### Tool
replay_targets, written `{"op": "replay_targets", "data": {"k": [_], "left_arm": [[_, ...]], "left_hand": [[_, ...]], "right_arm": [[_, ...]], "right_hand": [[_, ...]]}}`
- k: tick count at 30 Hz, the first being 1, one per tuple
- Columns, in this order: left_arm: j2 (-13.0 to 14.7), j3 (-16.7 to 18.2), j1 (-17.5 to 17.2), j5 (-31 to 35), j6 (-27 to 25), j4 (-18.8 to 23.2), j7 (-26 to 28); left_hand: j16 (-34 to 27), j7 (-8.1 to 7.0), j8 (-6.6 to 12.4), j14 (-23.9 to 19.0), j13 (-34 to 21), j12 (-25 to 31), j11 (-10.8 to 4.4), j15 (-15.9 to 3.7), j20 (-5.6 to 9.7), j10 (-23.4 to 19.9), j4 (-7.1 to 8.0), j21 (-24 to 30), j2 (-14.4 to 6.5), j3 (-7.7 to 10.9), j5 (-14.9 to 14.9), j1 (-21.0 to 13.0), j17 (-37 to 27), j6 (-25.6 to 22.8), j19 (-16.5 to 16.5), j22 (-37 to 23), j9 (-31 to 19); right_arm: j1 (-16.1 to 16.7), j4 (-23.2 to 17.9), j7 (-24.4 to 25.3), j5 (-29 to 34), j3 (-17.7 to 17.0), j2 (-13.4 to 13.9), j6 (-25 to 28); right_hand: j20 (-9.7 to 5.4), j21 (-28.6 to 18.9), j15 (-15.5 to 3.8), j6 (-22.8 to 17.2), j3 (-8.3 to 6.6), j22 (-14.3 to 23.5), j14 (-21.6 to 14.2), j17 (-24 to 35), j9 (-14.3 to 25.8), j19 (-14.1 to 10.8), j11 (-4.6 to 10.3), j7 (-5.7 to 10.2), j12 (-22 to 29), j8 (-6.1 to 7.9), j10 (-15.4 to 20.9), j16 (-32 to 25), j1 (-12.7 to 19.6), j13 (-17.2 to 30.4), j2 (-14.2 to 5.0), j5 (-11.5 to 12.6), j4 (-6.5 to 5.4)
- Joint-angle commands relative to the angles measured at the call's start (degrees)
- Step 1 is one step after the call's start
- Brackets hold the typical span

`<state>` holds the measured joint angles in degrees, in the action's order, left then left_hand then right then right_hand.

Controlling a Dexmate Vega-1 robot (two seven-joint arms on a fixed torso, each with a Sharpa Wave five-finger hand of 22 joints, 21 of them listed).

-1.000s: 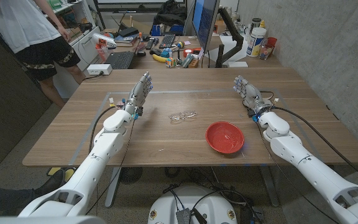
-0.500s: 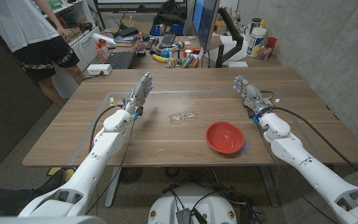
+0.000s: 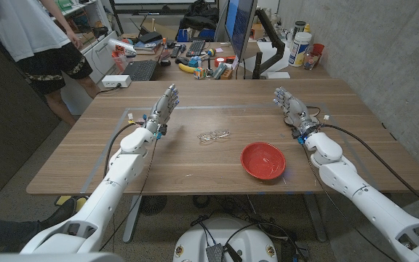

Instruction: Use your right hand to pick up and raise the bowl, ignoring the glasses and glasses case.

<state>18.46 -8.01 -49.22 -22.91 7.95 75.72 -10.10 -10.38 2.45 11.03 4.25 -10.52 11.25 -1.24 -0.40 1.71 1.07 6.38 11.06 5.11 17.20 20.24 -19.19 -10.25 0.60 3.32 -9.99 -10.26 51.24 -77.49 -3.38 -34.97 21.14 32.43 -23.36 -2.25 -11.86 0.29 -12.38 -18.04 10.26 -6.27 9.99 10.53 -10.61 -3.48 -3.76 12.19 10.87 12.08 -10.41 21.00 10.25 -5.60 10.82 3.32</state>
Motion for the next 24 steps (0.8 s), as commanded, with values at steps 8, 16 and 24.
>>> {"op": "replay_targets", "data": {"k": [8,16,24], "left_arm": [[0.68,-0.19,-1.06,0.13,-0.89,2.55,0.54],[0.84,-0.3,-1.25,0.16,-1.12,2.96,0.72],[1.1,-0.37,-1.64,0.26,-1.65,3.86,1.15]], "left_hand": [[-0.37,0.09,0.33,0.1,-0.23,0.42,-0.16,-0.13,3.63,-0.31,0.06,0.17,-0.33,-0.37,0.57,-0.44,-0.21,-0.41,0.51,-0.19,-0.33],[-0.38,0.14,0.34,0.06,-0.24,0.45,-0.18,-0.05,3.6,-0.44,0.04,0.18,-0.39,-0.48,0.62,-0.46,-0.21,-0.5,0.53,-0.19,-0.33],[-0.38,0.16,0.35,0.01,-0.24,0.42,-0.23,-0.11,3.58,-0.42,0.02,0.2,-0.44,-0.57,0.65,-0.48,-0.21,-0.61,0.51,-0.2,-0.33]], "right_arm": [[2.52,-3.06,-0.27,1.64,-1.01,3.25,-2.48],[3.05,-3.31,-1.04,1.95,-1.03,3.95,-3.51],[3.9,-3.74,-1.26,2.05,-1.34,4.36,-4.9]], "right_hand": [[-0.81,-0.36,-0.04,-0.41,-0.05,0.17,-1.09,0.18,0.22,-1.0,0.22,0.68,0.48,0.47,1.14,-0.52,0.72,0.2,0.14,0.29,0.61],[-0.85,-0.38,-0.14,-0.59,0.02,0.17,-1.39,0.18,0.23,-1.25,0.25,0.75,0.5,0.51,1.34,-0.54,0.78,0.21,0.34,0.31,0.8],[-0.85,-0.38,-0.35,-0.75,0.17,0.16,-1.62,0.19,0.23,-1.46,0.28,0.93,0.57,0.54,1.67,-0.53,0.78,0.23,0.69,0.34,0.99]]}}
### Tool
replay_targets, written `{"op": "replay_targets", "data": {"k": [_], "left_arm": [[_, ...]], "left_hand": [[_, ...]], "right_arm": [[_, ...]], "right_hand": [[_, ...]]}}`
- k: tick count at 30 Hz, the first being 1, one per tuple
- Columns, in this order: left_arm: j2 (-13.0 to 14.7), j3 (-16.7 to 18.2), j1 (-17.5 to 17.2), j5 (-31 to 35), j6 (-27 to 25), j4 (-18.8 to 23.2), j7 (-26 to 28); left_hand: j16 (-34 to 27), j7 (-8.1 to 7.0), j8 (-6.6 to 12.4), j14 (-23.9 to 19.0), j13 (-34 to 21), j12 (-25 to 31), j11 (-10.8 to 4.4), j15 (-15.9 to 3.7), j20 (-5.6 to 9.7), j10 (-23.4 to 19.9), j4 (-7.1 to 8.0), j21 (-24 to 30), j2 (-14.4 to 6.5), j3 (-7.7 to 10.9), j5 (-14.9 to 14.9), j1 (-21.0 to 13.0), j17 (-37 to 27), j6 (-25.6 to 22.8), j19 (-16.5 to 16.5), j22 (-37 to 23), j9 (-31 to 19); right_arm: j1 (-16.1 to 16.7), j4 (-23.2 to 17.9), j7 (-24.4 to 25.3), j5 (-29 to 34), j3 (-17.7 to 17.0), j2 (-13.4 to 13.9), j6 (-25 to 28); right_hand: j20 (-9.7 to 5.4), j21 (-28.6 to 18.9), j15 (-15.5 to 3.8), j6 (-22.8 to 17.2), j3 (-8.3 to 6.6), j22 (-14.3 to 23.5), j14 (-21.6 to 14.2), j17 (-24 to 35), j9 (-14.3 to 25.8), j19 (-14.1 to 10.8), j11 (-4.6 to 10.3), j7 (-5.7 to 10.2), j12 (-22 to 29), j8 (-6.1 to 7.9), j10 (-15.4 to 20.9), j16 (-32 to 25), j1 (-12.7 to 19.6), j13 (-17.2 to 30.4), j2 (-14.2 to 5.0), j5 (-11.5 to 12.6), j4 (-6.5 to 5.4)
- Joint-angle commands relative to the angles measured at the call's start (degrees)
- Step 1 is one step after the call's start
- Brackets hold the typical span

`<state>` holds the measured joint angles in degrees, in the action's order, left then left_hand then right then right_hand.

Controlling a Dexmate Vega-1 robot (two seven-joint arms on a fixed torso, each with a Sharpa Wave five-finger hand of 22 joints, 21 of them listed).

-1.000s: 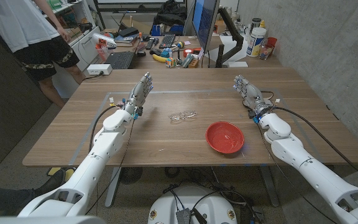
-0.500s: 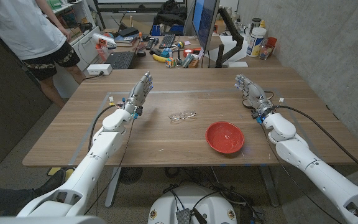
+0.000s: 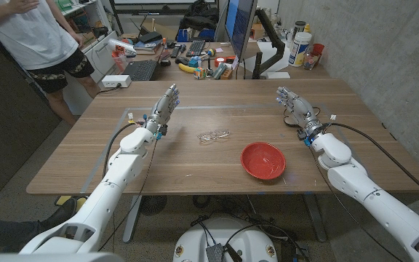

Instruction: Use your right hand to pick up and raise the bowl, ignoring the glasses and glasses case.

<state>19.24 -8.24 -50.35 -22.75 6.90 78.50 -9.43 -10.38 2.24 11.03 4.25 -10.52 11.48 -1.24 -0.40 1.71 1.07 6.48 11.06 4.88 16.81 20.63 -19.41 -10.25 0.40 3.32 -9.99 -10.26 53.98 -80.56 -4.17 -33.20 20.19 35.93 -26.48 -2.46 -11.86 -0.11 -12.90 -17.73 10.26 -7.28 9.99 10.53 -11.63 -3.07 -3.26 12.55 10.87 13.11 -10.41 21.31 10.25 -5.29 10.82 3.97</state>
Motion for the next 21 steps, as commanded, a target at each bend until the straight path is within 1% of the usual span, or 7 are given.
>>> {"op": "replay_targets", "data": {"k": [1,5,6,8,10,17,21], "left_arm": [[0.37,-0.14,-0.6,0.09,-0.64,1.26,0.49],[0.47,-0.12,-0.81,-0.02,-0.86,1.8,0.64],[0.49,-0.13,-0.82,-0.03,-0.89,1.86,0.66],[0.51,-0.14,-0.85,-0.1,-0.95,1.94,0.66],[0.49,-0.17,-0.84,-0.13,-0.89,1.9,0.65],[0.32,-0.29,-0.56,-0.23,-0.49,1.28,0.41],[0.2,-0.33,-0.28,-0.27,-0.34,0.85,0.27]], "left_hand": [[-0.38,0.35,0.36,0.01,-0.24,0.2,-0.24,-0.11,3.56,-0.41,-0.08,0.2,-0.21,-0.18,0.26,-0.25,-0.21,-0.43,0.51,-0.2,-0.33],[-0.38,0.28,0.35,0.01,-0.24,0.2,-0.3,-0.08,3.48,-0.44,-0.09,0.19,-0.23,-0.21,0.28,-0.26,-0.21,-0.42,0.56,-0.2,-0.33],[-0.38,0.25,0.35,0.0,-0.24,0.2,-0.28,-0.06,3.47,-0.44,-0.09,0.19,-0.24,-0.22,0.28,-0.26,-0.21,-0.42,0.57,-0.2,-0.33],[-0.38,0.26,0.33,0.0,-0.24,0.19,-0.56,-0.12,3.45,-0.42,-0.1,0.19,-0.25,-0.26,0.29,-0.27,-0.21,-0.41,0.58,-0.2,-0.33],[-0.38,0.25,0.34,-0.01,-0.24,0.18,-0.4,-0.11,3.43,-0.41,-0.1,0.18,-0.27,-0.29,0.31,-0.28,-0.21,-0.44,0.62,-0.2,-0.33],[-0.37,0.25,0.35,-0.01,-0.24,0.19,-0.29,-0.08,3.41,-0.5,-0.12,0.17,-0.31,-0.38,0.34,-0.29,-0.21,-0.53,0.67,-0.2,-0.33],[-0.36,0.22,0.34,0.0,-0.24,0.17,-0.33,-0.1,3.39,-0.45,-0.12,0.18,-0.33,-0.43,0.35,-0.3,-0.21,-0.52,0.67,-0.2,-0.33]], "right_arm": [[1.27,-0.66,-0.57,0.37,-0.43,0.92,-2.1],[1.75,-0.92,-0.56,0.6,-0.59,1.21,-2.77],[1.82,-0.9,-0.65,0.75,-0.58,1.31,-3.01],[2.15,-1.26,-0.46,0.87,-0.66,1.52,-3.05],[2.47,-1.51,-0.45,1.04,-0.72,1.74,-3.34],[4.05,-3.21,0.48,2.51,-1.07,2.89,-4.29],[4.8,-4.04,0.98,3.34,-1.21,3.48,-4.67]], "right_hand": [[-0.66,-0.39,0.06,-0.26,-0.12,0.17,-0.67,0.19,0.23,-0.48,-0.13,0.44,0.21,0.54,0.66,-0.54,0.47,0.23,0.41,0.35,0.36],[-0.61,-0.41,-0.01,-0.42,-0.07,0.17,-0.81,0.2,0.23,-0.62,-0.22,0.45,0.27,0.58,0.88,-0.54,0.5,0.24,0.54,0.39,0.46],[-0.61,-0.39,-0.04,-0.42,-0.05,0.17,-0.88,0.2,0.24,-0.66,0.22,0.46,0.23,0.57,0.83,-0.53,0.52,0.24,0.6,0.42,0.53],[-0.62,-0.39,-0.01,-0.46,-0.05,0.17,-0.91,0.2,0.24,-0.71,0.1,0.49,0.27,0.57,0.97,-0.52,0.53,0.24,0.62,0.43,0.56],[-0.66,-0.39,-0.05,-0.45,-0.05,0.17,-1.0,0.21,0.24,-0.76,0.13,0.59,0.27,0.56,1.03,-0.53,0.56,0.25,0.64,0.45,0.6],[-0.66,-0.37,0.0,-0.57,-0.07,0.17,-1.28,0.21,0.24,-0.93,-0.18,0.62,0.25,0.55,1.17,-0.52,0.72,0.26,0.71,0.54,0.82],[-0.66,-0.33,-0.04,-0.6,-0.07,0.17,-1.28,0.22,0.25,-0.96,0.15,0.59,0.21,0.54,1.17,-0.47,0.78,0.26,0.75,0.58,0.92]]}}
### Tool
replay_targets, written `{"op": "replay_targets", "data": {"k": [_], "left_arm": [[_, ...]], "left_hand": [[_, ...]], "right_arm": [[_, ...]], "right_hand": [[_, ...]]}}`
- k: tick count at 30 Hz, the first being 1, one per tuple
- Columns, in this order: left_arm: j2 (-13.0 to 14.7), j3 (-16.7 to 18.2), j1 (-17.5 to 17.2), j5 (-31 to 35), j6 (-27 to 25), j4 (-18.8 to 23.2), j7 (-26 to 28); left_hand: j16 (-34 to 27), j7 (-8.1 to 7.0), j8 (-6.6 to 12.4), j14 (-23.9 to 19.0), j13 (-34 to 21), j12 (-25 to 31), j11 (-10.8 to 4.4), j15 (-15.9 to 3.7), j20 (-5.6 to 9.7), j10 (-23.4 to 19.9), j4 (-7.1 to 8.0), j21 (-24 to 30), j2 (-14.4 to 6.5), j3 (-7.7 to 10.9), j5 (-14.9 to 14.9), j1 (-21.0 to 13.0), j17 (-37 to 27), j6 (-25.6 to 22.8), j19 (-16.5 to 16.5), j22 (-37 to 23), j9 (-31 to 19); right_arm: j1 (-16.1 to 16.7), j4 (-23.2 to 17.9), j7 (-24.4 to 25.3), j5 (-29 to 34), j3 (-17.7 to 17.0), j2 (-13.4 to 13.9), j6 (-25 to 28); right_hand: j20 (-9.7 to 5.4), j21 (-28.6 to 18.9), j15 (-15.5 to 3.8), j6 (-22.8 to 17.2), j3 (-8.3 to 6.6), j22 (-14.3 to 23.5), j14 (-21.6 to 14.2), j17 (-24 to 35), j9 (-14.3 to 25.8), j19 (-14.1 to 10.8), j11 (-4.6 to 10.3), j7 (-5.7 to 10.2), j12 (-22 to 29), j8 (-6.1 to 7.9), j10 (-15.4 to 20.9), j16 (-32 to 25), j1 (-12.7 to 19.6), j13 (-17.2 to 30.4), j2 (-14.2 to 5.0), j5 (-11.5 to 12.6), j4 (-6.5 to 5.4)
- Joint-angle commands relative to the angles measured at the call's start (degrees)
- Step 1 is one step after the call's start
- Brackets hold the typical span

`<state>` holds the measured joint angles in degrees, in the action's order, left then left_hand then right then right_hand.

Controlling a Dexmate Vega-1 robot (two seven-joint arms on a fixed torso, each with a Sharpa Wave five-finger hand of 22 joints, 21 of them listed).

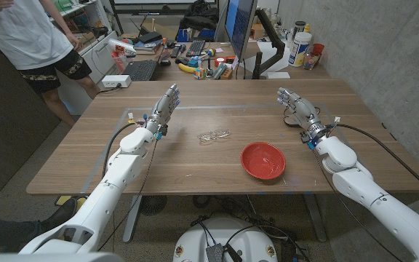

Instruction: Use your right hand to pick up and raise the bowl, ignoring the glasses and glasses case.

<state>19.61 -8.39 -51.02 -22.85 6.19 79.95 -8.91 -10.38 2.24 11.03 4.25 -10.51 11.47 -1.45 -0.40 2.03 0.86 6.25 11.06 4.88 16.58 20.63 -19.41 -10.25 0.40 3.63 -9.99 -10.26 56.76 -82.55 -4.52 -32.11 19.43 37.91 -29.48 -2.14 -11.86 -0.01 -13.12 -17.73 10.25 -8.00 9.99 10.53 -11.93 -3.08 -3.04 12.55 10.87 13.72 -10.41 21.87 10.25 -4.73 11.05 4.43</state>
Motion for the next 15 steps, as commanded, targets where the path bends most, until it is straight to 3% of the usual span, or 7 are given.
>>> {"op": "replay_targets", "data": {"k": [1,15], "left_arm": [[-0.16,-0.21,0.44,-0.18,0.36,-0.68,-0.34],[-0.11,-0.72,0.87,0.46,-0.29,-0.22,-0.14]], "left_hand": [[-0.36,0.24,0.34,-0.01,-0.24,0.17,-0.09,-0.09,3.05,-0.25,0.11,0.18,-0.34,-0.21,0.36,-0.3,-0.22,-0.54,0.35,-0.2,-0.33],[-0.36,0.18,0.32,-0.05,-0.25,0.19,-0.13,-0.08,2.97,-0.39,0.08,0.2,-0.44,-0.39,0.42,-0.35,-0.22,-0.61,0.37,-0.21,-0.34]], "right_arm": [[2.14,-2.15,1.25,2.29,-0.46,1.61,-1.81],[2.88,-1.2,0.36,3.32,-0.73,2.04,-5.51]], "right_hand": [[-0.95,-0.32,-0.11,-0.38,-0.07,0.17,-0.62,0.22,0.25,-0.65,0.16,0.41,0.21,0.54,0.57,-0.48,0.22,0.26,0.19,0.36,0.48],[-0.87,-0.31,-0.33,-0.55,0.1,0.17,-0.97,0.25,0.25,-0.97,0.22,0.77,0.23,0.52,0.93,-0.47,0.27,0.27,0.62,0.46,0.79]]}}
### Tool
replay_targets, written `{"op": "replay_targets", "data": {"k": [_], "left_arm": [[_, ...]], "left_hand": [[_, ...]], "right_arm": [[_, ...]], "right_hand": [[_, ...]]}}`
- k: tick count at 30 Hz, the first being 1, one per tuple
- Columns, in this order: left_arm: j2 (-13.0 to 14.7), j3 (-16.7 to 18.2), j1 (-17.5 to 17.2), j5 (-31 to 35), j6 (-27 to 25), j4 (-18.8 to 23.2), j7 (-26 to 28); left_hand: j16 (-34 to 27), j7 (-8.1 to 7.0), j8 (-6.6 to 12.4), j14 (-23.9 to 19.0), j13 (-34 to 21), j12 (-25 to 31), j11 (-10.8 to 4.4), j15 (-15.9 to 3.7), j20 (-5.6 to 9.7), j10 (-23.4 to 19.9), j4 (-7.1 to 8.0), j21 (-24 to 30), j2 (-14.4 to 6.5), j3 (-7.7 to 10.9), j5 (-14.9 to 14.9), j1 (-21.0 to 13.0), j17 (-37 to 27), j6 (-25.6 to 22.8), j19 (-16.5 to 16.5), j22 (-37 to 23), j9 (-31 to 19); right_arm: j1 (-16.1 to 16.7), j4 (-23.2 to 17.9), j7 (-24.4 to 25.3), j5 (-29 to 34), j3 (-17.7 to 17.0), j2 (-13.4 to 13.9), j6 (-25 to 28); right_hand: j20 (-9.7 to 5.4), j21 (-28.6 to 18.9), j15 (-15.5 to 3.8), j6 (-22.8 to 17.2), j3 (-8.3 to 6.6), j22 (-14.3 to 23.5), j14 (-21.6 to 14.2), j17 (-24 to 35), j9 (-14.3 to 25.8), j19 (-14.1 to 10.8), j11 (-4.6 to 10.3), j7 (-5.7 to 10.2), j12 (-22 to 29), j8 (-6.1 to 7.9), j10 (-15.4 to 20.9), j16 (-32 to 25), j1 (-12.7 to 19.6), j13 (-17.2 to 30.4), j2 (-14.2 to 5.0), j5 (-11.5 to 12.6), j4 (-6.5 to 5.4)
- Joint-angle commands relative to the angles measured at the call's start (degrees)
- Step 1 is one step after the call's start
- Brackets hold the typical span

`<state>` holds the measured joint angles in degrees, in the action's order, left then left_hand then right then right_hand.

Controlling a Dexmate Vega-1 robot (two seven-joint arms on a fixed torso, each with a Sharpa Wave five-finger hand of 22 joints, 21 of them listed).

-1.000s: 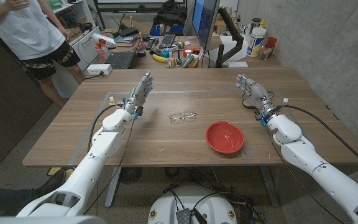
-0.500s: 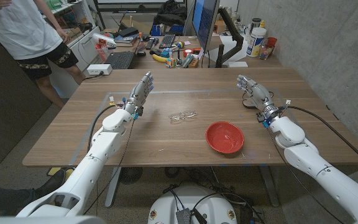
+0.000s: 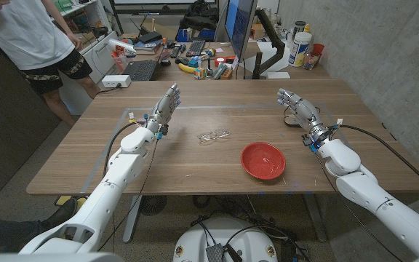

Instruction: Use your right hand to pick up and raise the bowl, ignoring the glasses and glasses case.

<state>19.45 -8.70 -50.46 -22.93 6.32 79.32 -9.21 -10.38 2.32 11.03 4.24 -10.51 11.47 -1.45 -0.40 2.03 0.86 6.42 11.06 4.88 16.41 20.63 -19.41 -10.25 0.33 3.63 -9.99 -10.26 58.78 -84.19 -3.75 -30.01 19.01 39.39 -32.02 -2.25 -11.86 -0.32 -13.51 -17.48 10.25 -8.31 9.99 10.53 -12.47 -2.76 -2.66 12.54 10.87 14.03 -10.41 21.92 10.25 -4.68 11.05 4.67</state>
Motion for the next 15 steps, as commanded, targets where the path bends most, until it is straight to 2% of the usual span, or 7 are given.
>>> {"op": "replay_targets", "data": {"k": [1,5,15], "left_arm": [[0.07,-0.45,0.31,0.6,-0.53,0.53,0.25],[-0.07,-0.55,0.24,0.51,-0.82,0.8,0.37],[-0.28,-1.12,0.38,0.95,-0.97,1.02,0.55]], "left_hand": [[-0.36,0.09,0.33,-0.04,-0.25,0.2,-0.1,-0.09,2.94,-0.4,-0.1,0.2,-0.45,-0.23,0.42,-0.35,-0.22,-0.56,0.38,-0.21,-0.34],[-0.36,0.11,0.32,-0.04,-0.25,0.18,-0.07,-0.11,2.94,-0.37,-0.1,0.2,-0.46,-0.27,0.43,-0.36,-0.22,-0.56,0.39,-0.21,-0.34],[-0.36,0.09,0.29,-0.07,-0.25,0.13,-0.01,-0.11,2.91,-0.27,-0.12,0.22,-0.51,-0.38,0.47,-0.38,-0.22,-0.53,0.39,-0.21,-0.34]], "right_arm": [[0.91,0.51,-0.46,1.49,-0.33,0.66,-3.34],[1.48,0.13,-0.44,1.55,-0.64,1.09,-3.96],[3.01,-0.28,-0.44,1.76,-1.67,2.51,-5.26]], "right_hand": [[-0.78,-0.31,-0.05,-0.17,-0.12,0.17,-0.68,0.24,0.25,-0.46,-0.07,0.36,0.23,0.52,0.62,-0.47,0.23,0.27,0.61,0.47,0.58],[-0.77,-0.28,-0.06,-0.16,-0.03,0.16,-0.74,0.24,0.25,-0.52,0.38,0.54,0.25,0.5,0.79,-0.43,0.26,0.28,0.87,0.54,0.75],[-0.77,-0.27,-0.25,-0.22,0.02,0.16,-1.06,0.25,0.25,-0.73,0.27,0.97,0.28,0.48,1.04,-0.46,0.35,0.29,1.07,0.68,0.96]]}}
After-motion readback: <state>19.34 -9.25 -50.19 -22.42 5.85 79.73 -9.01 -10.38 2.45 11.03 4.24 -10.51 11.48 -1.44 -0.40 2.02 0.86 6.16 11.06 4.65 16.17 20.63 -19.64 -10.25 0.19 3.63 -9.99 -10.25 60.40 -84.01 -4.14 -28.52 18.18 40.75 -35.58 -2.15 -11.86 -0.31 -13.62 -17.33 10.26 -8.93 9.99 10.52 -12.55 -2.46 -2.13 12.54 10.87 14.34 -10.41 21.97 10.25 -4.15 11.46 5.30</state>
